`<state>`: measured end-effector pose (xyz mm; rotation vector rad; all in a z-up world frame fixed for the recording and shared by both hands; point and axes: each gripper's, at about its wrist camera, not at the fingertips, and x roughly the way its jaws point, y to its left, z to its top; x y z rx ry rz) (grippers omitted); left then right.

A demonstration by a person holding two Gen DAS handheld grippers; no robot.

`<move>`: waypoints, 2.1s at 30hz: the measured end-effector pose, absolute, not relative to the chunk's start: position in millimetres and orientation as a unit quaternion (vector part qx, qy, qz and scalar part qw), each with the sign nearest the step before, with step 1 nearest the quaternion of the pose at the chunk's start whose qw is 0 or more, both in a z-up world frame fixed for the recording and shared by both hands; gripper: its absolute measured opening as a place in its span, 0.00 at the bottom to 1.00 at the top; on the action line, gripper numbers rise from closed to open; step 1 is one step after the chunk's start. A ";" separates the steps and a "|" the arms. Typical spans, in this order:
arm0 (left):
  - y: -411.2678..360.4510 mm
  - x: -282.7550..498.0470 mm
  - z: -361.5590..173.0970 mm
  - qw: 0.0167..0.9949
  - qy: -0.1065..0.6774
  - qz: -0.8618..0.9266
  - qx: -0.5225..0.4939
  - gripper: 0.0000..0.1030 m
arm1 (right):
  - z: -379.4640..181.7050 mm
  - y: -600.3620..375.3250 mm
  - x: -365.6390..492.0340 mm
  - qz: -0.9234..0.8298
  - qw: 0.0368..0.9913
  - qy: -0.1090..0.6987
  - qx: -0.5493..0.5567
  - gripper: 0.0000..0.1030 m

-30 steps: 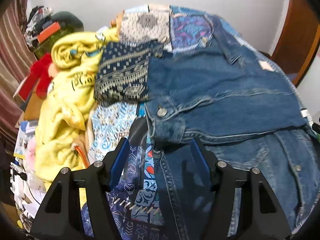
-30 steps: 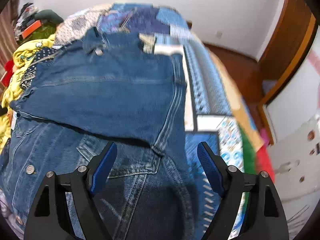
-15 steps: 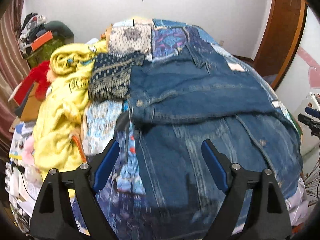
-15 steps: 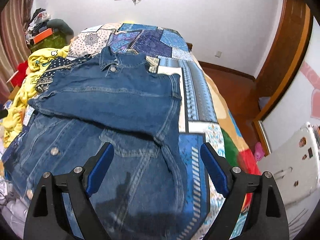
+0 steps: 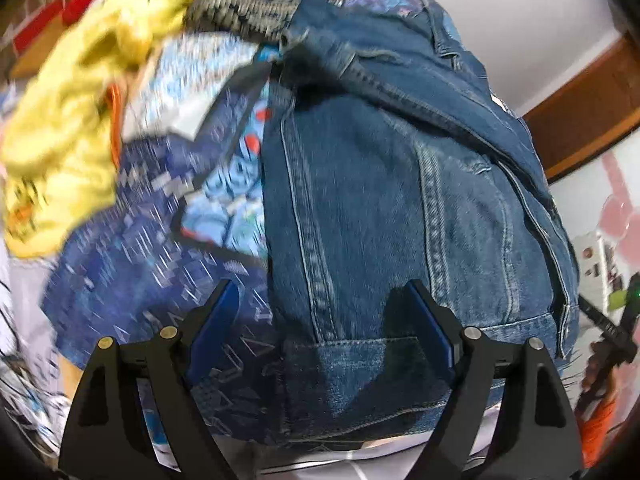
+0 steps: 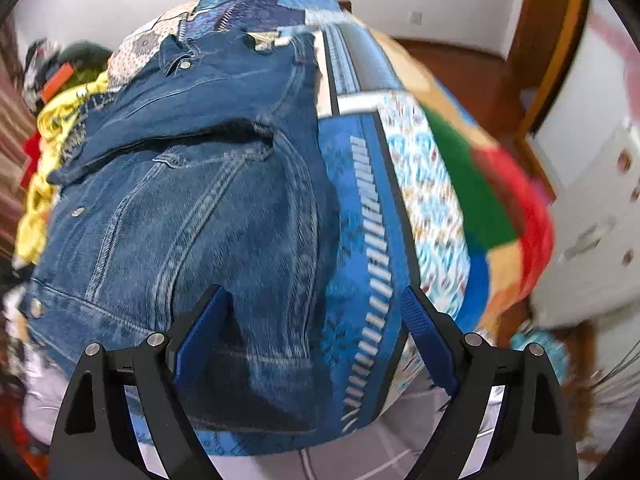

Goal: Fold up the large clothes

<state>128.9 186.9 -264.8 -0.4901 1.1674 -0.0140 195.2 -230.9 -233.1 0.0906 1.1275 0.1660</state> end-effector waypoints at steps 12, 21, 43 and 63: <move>181.1 127.7 -266.3 0.793 0.533 -0.066 -0.289 0.57 | -240.0 -231.0 205.1 0.130 0.823 0.540 0.115 0.84; 180.5 131.5 -246.4 0.808 0.509 -0.083 -0.285 0.21 | -238.8 -228.3 210.5 0.159 0.828 0.519 0.137 0.37; 188.5 238.9 -121.6 0.912 0.374 -0.033 -0.164 0.00 | -143.8 -180.3 295.7 0.219 0.893 0.387 0.071 0.08; 244.3 258.9 -224.4 0.827 0.526 0.006 -0.198 0.43 | -202.3 -176.4 361.9 0.185 0.875 0.441 0.071 0.08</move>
